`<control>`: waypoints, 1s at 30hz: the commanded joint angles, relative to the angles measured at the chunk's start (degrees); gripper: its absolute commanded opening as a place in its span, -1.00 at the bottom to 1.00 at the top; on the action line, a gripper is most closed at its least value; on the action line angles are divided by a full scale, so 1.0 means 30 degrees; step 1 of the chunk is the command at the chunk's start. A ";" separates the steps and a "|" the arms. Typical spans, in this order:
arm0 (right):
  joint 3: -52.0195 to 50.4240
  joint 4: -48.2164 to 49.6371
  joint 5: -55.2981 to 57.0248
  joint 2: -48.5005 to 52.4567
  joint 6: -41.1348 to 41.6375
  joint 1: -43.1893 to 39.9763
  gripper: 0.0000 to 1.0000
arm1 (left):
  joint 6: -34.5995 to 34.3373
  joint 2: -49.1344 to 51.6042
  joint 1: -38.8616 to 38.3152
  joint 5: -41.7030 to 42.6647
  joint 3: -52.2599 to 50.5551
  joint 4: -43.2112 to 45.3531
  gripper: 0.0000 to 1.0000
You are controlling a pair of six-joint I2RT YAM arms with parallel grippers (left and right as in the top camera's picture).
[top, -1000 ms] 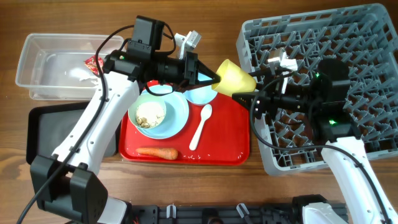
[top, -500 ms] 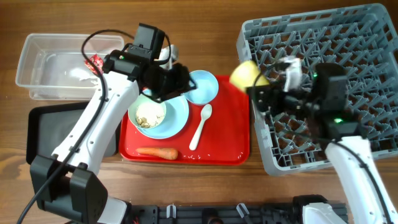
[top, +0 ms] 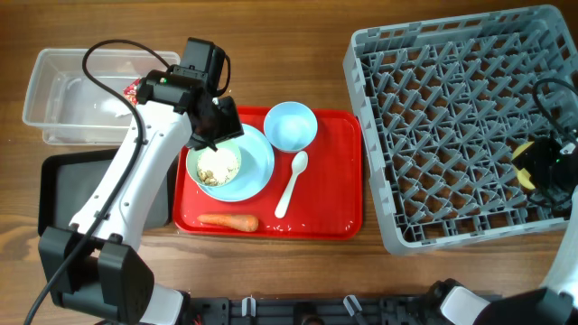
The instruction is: Sort waste into correct bins and load items into the dishwasher rack
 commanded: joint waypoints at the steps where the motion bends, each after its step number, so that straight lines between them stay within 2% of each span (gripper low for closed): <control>1: 0.0182 0.0007 0.0678 0.1792 0.0554 -0.0087 0.18 | 0.0168 0.0066 0.0051 -0.0386 0.0007 0.0000 0.06; 4: 0.0182 0.0000 -0.0794 0.3038 0.0466 -0.0087 0.21 | 0.0160 0.0066 0.0051 -0.0386 0.0007 0.0007 0.06; 6: 0.0197 -0.0051 -0.1996 0.3111 0.0379 -0.0087 0.65 | 0.0160 0.0066 0.0051 -0.0372 0.0007 0.0000 0.07; 7: 0.0284 -0.0051 -0.3016 0.2936 -0.0153 -0.0087 0.79 | 0.0160 0.0066 0.0051 -0.0313 0.0007 0.0000 0.11; 10: 0.1464 -0.0102 -0.4728 0.1421 -0.0430 0.0007 0.88 | 0.0153 0.0066 0.0051 -0.0313 0.0007 0.0000 0.25; 14: 0.2375 0.0714 -0.7992 -0.0940 -0.2761 0.1727 0.82 | 0.0153 0.0066 0.0051 -0.0248 0.0007 0.0015 0.25; 18: 0.2375 0.1297 -0.8612 -0.1319 -0.4459 0.7497 0.79 | 0.0146 0.0036 0.0066 -0.0277 0.0007 -0.0219 0.25; 21: 0.2375 0.3213 -0.6331 -0.0459 -0.4430 1.3260 0.78 | 0.0146 -0.0648 0.0765 -0.0284 0.0007 -0.0925 0.25; 24: 0.2375 0.5384 -0.3373 0.1479 -0.3016 1.7617 0.78 | 0.0153 -0.2251 0.2390 -0.0342 0.0007 -0.1457 0.29; 26: 0.2375 0.7417 -0.1989 0.4197 -0.1530 1.9846 0.73 | 0.0153 -0.3315 0.3774 -0.0335 0.0007 -0.1719 0.43; 28: 0.2375 0.8524 -0.1435 0.6025 -0.0291 2.0589 0.61 | 0.0153 -0.3650 0.4459 -0.0335 0.0007 -0.1960 0.51; 30: 0.2375 0.9639 -0.0918 0.8553 0.1413 2.1063 0.30 | 0.0153 -0.3679 0.5071 -0.0342 0.0007 -0.2426 0.54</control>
